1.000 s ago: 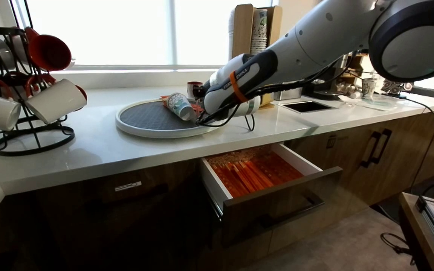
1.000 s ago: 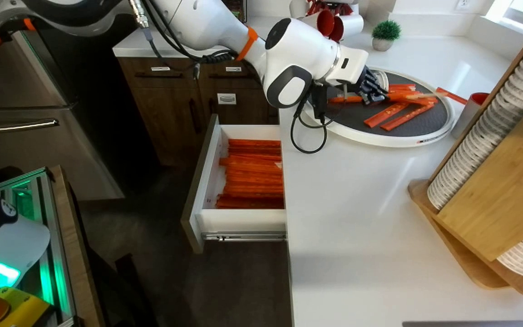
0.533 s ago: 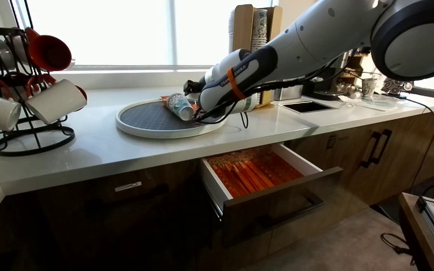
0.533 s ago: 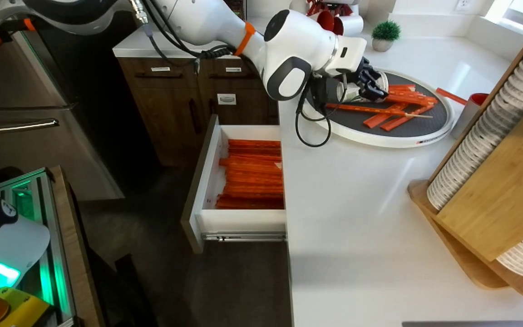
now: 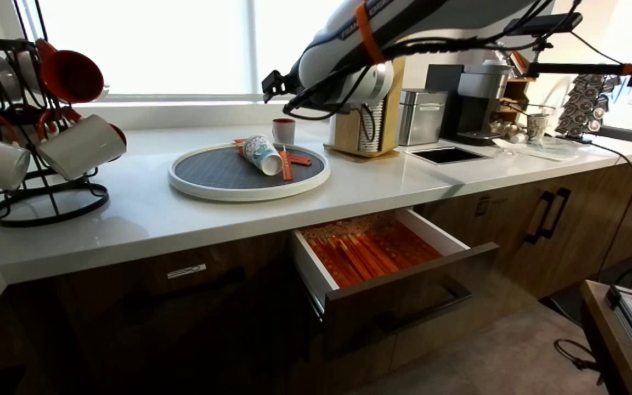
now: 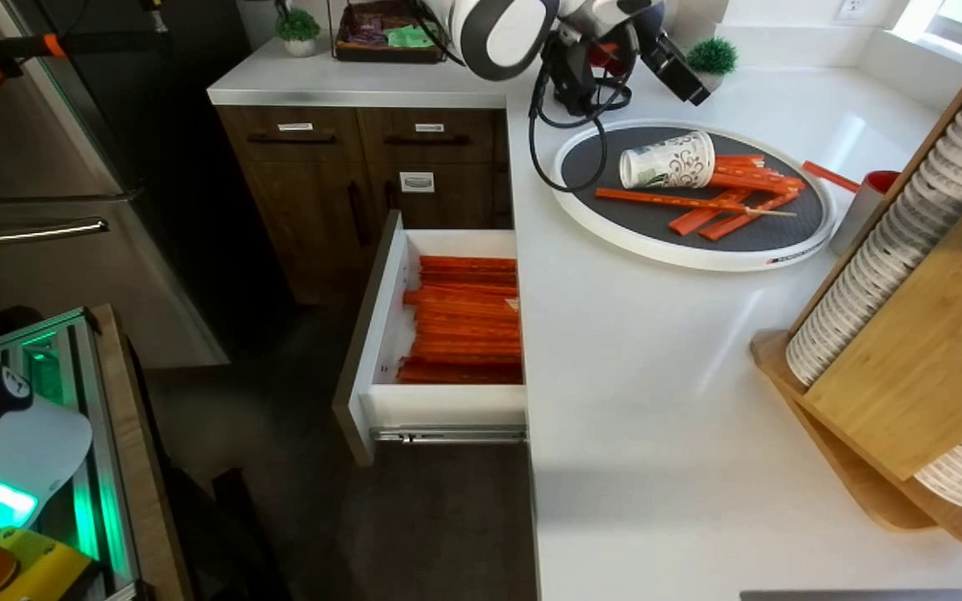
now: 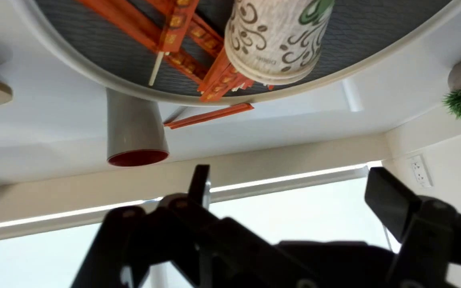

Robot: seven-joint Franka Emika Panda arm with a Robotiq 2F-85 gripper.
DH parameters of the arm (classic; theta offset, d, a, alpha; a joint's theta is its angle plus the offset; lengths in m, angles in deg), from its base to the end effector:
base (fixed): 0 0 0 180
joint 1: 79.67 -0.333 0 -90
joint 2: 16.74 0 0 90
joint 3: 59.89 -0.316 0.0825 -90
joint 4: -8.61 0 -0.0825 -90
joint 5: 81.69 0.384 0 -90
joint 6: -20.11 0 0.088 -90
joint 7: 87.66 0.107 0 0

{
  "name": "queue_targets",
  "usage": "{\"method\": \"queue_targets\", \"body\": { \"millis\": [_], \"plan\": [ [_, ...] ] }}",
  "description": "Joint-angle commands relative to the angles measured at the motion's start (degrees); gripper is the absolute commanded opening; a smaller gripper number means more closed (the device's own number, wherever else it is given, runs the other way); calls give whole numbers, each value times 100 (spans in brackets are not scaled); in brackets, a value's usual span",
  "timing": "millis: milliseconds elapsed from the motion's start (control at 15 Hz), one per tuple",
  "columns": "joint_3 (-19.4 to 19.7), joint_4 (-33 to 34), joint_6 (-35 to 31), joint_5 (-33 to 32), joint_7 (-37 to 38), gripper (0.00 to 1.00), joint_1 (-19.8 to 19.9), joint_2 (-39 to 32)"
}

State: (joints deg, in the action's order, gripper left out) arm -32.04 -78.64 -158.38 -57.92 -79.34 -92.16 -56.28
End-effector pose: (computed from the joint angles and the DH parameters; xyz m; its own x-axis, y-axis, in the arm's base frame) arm 0.7404 -0.1386 0.4093 0.4301 -0.3787 0.8195 -0.4493 -0.8772 -0.1696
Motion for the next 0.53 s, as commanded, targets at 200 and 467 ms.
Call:
{"method": "queue_targets", "body": {
  "millis": [200, 467],
  "plan": [
    [761, -1693, 2111, -991, -869, 100, -854, 2386],
    [1216, -1842, 3683, -2279, -796, 100, -1262, 3296]
  ]
}}
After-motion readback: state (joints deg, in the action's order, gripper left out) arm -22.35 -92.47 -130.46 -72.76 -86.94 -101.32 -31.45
